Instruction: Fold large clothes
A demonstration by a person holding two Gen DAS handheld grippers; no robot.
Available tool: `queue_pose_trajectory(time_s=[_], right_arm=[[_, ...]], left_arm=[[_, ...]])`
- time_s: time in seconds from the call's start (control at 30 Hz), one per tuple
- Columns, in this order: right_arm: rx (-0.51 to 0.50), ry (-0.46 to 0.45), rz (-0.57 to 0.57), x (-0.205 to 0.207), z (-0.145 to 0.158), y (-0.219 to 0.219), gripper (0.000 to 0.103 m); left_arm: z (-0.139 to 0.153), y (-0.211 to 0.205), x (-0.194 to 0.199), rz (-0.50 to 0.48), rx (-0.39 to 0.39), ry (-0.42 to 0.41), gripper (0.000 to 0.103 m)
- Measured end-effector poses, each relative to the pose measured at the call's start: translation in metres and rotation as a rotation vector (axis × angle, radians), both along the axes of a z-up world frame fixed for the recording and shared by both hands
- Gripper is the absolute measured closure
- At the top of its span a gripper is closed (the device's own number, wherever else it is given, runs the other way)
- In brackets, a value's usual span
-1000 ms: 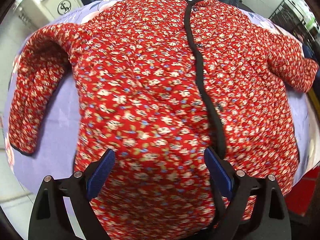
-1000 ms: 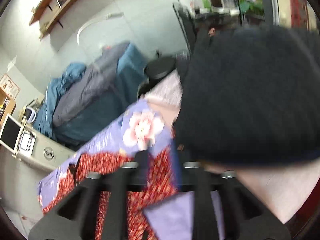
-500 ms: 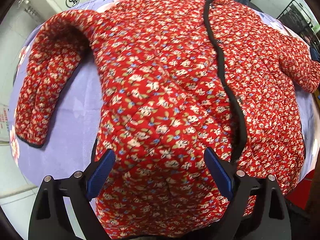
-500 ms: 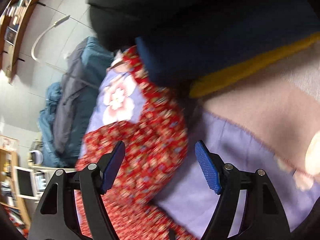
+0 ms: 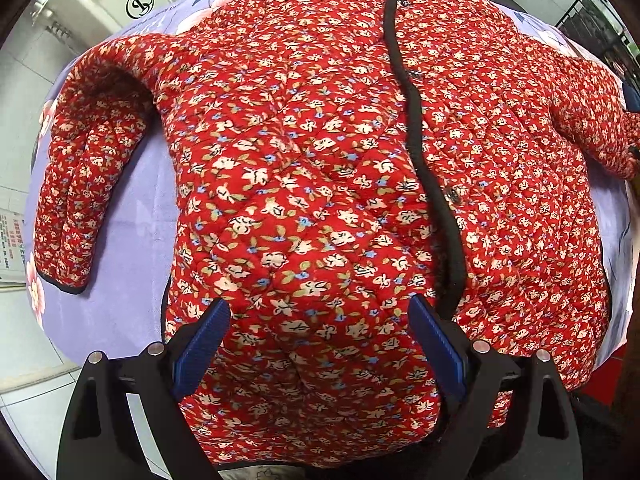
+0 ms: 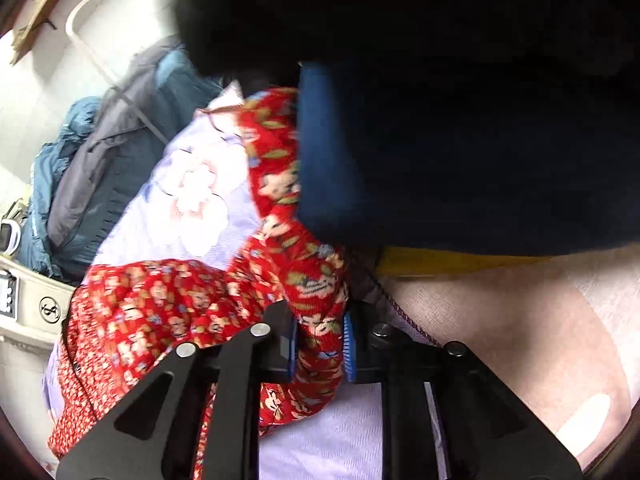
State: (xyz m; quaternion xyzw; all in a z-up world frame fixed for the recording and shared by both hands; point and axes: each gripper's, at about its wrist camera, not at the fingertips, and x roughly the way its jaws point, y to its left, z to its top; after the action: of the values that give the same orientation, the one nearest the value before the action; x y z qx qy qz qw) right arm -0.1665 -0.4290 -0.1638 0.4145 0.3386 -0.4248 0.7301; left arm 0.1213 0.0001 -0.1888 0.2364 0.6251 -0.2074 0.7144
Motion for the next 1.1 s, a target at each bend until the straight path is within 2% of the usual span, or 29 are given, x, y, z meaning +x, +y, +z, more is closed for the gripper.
queue_pose_trajectory(time_s=[0.07, 0.17, 0.23, 0.27, 0.33, 0.4, 0.53, 0.6, 0.67, 0.8, 1.0, 1.1], right_arm=[[-0.060, -0.018, 0.042, 0.001, 0.028, 0.011, 0.088], [-0.234, -0.023, 0.156, 0.009, 0.082, 0.035, 0.088], [-0.388, -0.046, 0.241, 0.012, 0.122, 0.052, 0.088], [-0.427, -0.057, 0.248, 0.011, 0.136, 0.052, 0.088], [-0.429, -0.083, 0.204, 0.003, 0.148, 0.039, 0.088], [-0.404, -0.085, 0.131, -0.009, 0.147, 0.021, 0.089], [-0.255, -0.103, 0.006, -0.024, 0.123, -0.008, 0.088], [-0.252, -0.093, 0.025, -0.027, 0.126, -0.003, 0.088], [-0.265, -0.086, 0.064, -0.012, 0.131, 0.003, 0.088], [-0.308, -0.092, 0.179, 0.030, 0.145, 0.032, 0.088], [-0.506, -0.085, 0.567, 0.124, 0.176, 0.133, 0.088], [-0.513, -0.110, 0.764, 0.184, 0.180, 0.192, 0.088]], left_arm=[[0.000, -0.001, 0.000, 0.003, 0.001, 0.002, 0.015], [-0.001, 0.002, 0.003, 0.007, -0.005, 0.002, 0.015], [-0.002, 0.000, 0.004, 0.005, -0.011, 0.005, 0.015], [-0.003, 0.000, 0.005, 0.003, -0.016, 0.008, 0.015], [-0.002, -0.002, 0.009, 0.006, -0.035, 0.014, 0.015], [-0.001, -0.002, 0.015, 0.011, -0.056, 0.015, 0.015], [-0.002, 0.008, 0.019, 0.027, -0.066, 0.011, 0.015], [-0.004, 0.021, 0.022, 0.047, -0.069, 0.011, 0.015], [-0.007, 0.034, 0.025, 0.075, -0.072, 0.018, 0.015], [-0.012, 0.056, 0.034, 0.131, -0.076, 0.031, 0.015], [-0.005, 0.070, 0.042, 0.125, -0.088, 0.003, 0.015], [0.001, 0.073, 0.048, 0.110, -0.098, -0.018, 0.015]])
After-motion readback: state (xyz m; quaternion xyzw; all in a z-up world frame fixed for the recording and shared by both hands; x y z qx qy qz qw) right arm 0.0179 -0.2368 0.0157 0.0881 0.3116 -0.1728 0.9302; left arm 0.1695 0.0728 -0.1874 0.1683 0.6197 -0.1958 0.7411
